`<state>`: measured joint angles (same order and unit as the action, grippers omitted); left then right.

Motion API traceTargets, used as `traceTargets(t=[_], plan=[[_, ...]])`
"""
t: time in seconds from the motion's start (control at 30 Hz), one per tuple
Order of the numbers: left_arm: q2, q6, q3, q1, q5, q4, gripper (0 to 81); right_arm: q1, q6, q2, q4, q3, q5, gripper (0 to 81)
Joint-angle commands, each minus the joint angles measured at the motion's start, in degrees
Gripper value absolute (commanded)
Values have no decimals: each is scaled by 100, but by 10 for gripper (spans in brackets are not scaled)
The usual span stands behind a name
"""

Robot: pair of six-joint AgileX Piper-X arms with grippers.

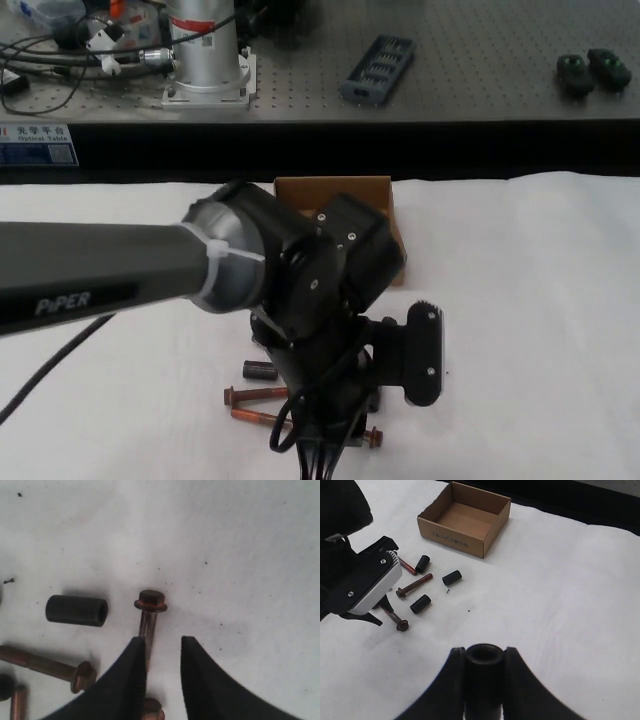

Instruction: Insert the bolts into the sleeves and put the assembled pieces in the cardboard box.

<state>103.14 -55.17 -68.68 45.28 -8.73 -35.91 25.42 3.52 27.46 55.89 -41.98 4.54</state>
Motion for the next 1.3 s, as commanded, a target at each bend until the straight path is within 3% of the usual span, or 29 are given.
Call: traceTargets(t=[0.0, 0.3, 0.63, 0.97, 1.27], plan=[[125, 111, -54, 15, 104, -55, 195, -28, -5, -41, -60, -5, -14, 28], [355, 26, -89, 15, 447, 167, 295, -28, -5, -41, -60, -5, -14, 28], [707, -54, -432, 15, 373, 173, 297, -28, -5, -41, -60, -7, 10, 28], [855, -8, -478, 15, 287, -218, 167, -28, -5, -41, -60, -7, 10, 28], [853, 255, -478, 15, 51, -405, 158, -28, -5, -41, -60, -7, 10, 28]])
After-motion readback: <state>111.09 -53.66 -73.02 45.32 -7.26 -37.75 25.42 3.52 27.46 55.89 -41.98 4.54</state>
